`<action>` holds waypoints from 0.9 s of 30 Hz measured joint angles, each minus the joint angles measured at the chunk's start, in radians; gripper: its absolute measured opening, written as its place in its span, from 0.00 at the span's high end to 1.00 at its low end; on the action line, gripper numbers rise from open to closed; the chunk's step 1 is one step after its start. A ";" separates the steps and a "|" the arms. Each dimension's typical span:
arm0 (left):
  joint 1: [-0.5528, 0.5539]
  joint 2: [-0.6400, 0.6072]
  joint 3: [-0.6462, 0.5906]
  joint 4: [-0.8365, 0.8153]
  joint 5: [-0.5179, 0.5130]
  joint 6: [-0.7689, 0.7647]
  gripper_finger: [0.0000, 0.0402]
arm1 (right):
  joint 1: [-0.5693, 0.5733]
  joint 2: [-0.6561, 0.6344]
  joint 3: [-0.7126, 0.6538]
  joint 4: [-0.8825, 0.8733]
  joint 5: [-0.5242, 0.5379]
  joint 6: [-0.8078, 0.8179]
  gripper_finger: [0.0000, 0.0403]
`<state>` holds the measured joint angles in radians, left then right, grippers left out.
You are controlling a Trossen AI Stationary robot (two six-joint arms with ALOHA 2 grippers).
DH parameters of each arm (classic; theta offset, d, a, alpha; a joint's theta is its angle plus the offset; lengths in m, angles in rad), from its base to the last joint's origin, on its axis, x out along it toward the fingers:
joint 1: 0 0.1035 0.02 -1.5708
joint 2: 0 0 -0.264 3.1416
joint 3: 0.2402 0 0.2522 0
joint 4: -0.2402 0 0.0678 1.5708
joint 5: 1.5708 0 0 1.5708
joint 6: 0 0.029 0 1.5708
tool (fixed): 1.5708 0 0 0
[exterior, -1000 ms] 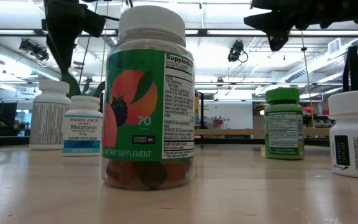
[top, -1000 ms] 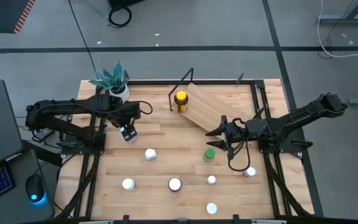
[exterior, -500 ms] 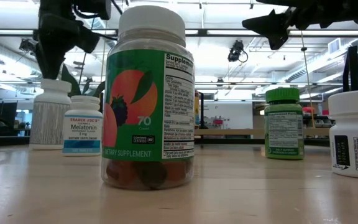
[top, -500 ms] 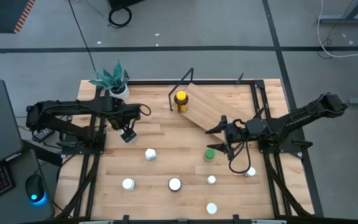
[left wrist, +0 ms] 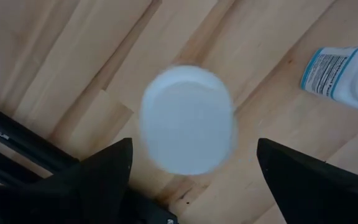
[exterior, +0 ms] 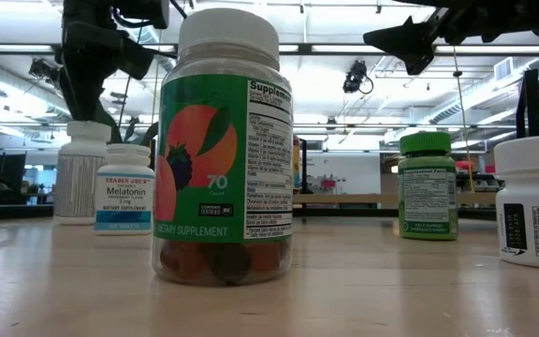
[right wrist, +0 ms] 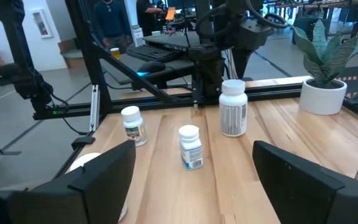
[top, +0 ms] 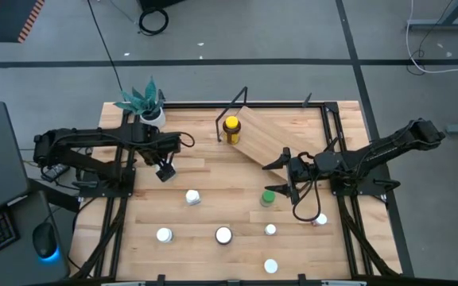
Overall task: Pick and place medicine bottles onto shelf by color
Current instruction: Put the white and red pill bottle on the shelf
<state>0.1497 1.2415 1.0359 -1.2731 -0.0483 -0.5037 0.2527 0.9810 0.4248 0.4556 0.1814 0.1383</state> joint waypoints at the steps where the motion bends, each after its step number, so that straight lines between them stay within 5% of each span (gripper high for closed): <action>1: 0.000 0.000 0.000 0.004 -0.001 0.008 0.13 | 0.000 0.000 0.000 0.000 0.000 0.000 0.17; 27: -0.003 0.002 0.000 0.030 -0.063 -0.015 0.13 | -0.009 0.000 0.000 0.001 0.009 0.000 0.17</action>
<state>0.1471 1.2438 1.0359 -1.2432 -0.1116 -0.5188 0.2442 0.9810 0.4248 0.4564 0.1902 0.1383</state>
